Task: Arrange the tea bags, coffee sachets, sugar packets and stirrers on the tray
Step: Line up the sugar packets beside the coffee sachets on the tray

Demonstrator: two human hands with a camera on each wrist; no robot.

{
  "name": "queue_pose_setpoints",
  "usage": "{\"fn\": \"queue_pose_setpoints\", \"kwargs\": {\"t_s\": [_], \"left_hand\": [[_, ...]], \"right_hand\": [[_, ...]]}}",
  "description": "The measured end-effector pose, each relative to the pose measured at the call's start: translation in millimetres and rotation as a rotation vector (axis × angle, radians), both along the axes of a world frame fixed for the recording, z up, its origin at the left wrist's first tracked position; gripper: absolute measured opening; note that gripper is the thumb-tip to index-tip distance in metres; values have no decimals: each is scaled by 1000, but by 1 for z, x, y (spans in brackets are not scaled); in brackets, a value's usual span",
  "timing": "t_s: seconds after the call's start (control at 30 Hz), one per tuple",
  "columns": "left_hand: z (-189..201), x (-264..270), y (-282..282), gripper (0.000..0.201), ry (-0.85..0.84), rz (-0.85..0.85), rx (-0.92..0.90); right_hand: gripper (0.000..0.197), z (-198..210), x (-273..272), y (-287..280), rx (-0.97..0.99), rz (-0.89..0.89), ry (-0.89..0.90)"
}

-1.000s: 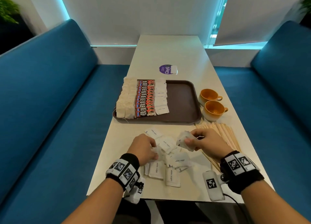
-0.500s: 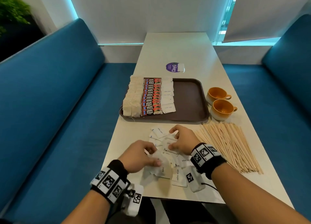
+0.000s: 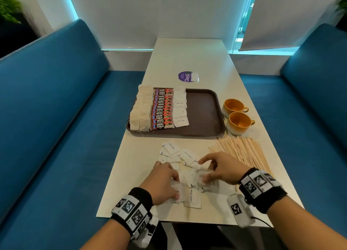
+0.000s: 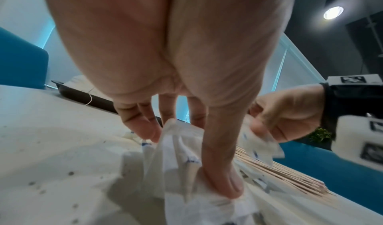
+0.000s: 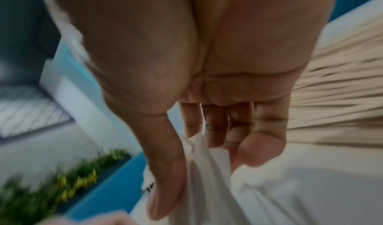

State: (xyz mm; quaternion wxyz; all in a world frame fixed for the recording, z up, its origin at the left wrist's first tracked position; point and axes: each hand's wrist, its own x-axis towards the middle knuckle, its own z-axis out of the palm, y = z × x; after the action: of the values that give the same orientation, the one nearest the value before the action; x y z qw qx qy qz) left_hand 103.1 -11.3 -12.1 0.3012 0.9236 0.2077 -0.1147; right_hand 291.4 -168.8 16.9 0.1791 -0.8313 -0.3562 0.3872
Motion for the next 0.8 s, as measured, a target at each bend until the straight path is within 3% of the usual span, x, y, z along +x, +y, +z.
{"fn": "queue_pose_setpoints", "kwargs": {"t_s": [0.1,0.23,0.4,0.5,0.63,0.73,0.8], "left_hand": [[3,-2,0,31,-11,-1,-46],[7,-11,8,29,-86,49,-117],[5,-25,20,52,-129,236,-301],[2,-33,26,42,-56,320,-349],[-2,-39,28,28,-212,440,-794],[7,-32,18,37,-294,551,-1296],[15,-26,10,44,-313,568,-1462]], "right_hand": [[60,-15,-11,-3,-41,52,-124],[46,-20,-16,-8,14,11,-224],[36,-25,-19,-21,93,-12,-187],[32,-28,-22,-27,141,-38,-133],[34,-24,-16,-30,237,-154,25],[40,-5,-21,-21,490,-304,363],[42,7,-32,-8,590,-320,550]]}}
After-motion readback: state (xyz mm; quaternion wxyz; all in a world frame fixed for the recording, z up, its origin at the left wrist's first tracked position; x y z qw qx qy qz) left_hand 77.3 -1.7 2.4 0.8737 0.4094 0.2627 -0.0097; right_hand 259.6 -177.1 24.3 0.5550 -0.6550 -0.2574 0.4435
